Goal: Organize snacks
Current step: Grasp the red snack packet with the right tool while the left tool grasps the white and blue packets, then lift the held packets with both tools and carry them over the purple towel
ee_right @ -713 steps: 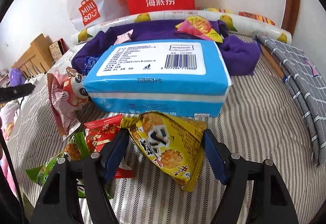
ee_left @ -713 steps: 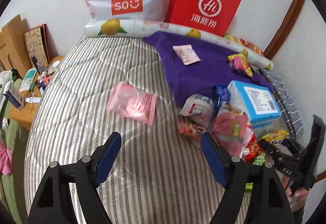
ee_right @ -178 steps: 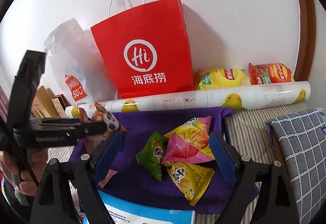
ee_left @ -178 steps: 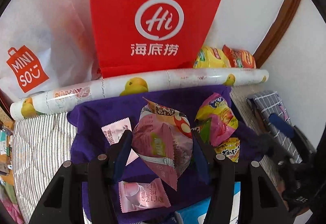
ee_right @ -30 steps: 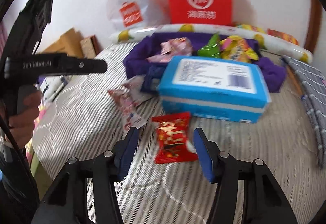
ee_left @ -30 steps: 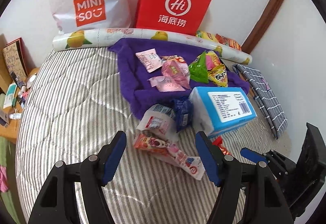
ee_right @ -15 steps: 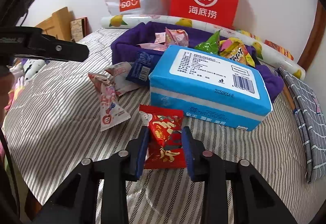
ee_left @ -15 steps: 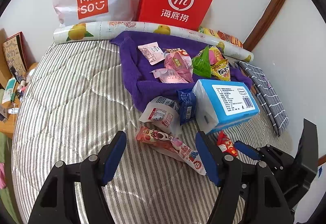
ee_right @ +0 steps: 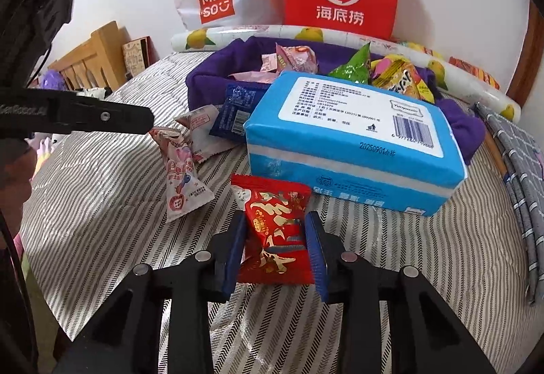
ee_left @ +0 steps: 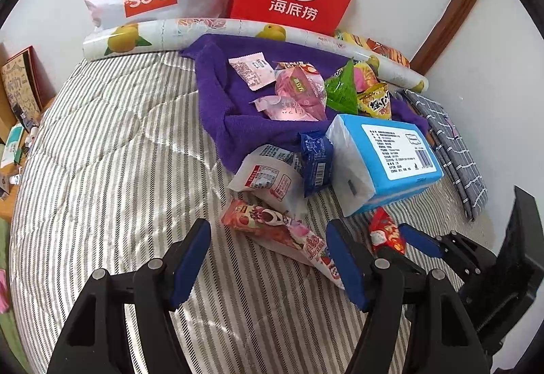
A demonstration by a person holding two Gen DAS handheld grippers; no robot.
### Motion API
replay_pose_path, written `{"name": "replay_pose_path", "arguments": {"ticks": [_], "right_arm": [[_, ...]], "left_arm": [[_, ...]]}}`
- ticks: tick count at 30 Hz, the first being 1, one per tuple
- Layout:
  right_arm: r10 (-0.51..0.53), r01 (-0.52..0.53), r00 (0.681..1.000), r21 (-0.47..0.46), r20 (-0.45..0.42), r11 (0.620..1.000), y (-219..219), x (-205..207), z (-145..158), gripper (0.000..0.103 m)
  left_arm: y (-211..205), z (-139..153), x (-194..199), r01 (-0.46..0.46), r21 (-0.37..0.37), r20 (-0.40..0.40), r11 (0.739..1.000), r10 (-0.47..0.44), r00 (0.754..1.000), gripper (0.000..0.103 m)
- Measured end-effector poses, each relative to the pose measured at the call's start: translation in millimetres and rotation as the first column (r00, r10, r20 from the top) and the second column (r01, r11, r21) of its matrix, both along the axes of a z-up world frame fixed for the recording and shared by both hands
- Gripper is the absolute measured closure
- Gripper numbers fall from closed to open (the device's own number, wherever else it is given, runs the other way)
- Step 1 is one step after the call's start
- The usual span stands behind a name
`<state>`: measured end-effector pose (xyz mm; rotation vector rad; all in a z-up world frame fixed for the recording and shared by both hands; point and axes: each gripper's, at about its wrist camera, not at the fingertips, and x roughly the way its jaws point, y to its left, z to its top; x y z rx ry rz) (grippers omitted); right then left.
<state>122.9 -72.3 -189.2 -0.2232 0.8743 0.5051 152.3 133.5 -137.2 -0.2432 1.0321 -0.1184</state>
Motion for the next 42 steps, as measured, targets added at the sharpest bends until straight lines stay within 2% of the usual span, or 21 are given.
{"name": "replay_pose_path", "arguments": {"ticks": [5,10,17,21,23,24,25,29,36,42], "right_arm": [[-0.009,0.009,1.000,0.028,0.000,1.000,-17.4,-4.0,5.4,0.068],[-0.065,0.064,0.998,0.028,0.014,0.998,-49.7,-0.6,11.5,0.068],[-0.159,0.158,0.987,0.025,0.016,0.987,-92.6,13.3,10.6,0.068],[-0.190,0.190,0.982,0.051,-0.009,0.980,-106.5,19.5,6.3,0.068],[-0.198,0.199,0.980,0.055,-0.019,0.978,-108.6,23.2,3.6,0.068],[-0.200,0.201,0.980,0.055,-0.020,0.978,-108.6,23.2,2.7,0.068],[-0.200,0.201,0.980,0.054,-0.018,0.978,-108.1,23.4,2.5,0.068],[-0.196,0.196,0.981,0.051,-0.012,0.979,-106.3,20.9,4.7,0.068],[-0.203,0.202,0.979,0.052,-0.002,0.978,-101.0,10.4,15.0,0.068],[-0.235,0.234,0.972,0.091,-0.005,0.968,-98.9,0.9,30.2,0.068]], "left_arm": [[-9.7,-8.6,20.0,0.029,0.071,-0.023,0.997,-0.028,0.999,0.035],[-21.3,-16.6,39.8,0.071,0.137,-0.030,0.988,-0.067,0.997,0.035],[-44.6,-34.7,58.7,0.146,0.255,-0.061,0.956,-0.135,0.989,0.035],[-54.2,-41.9,62.4,0.158,0.289,-0.055,0.944,-0.148,0.987,0.031],[-52.9,-42.9,63.8,0.155,0.276,-0.054,0.948,-0.146,0.988,0.031],[-50.2,-42.9,64.2,0.154,0.252,-0.060,0.955,-0.143,0.988,0.033],[-48.7,-42.5,64.4,0.152,0.243,-0.059,0.958,-0.142,0.988,0.040],[-40.1,-37.2,55.0,0.145,0.208,-0.056,0.967,-0.136,0.989,0.049],[-19.0,-14.8,19.0,0.098,0.114,-0.009,0.989,-0.097,0.995,0.049],[-11.6,4.8,-5.9,0.079,0.087,0.033,0.993,-0.082,0.996,0.049]]}}
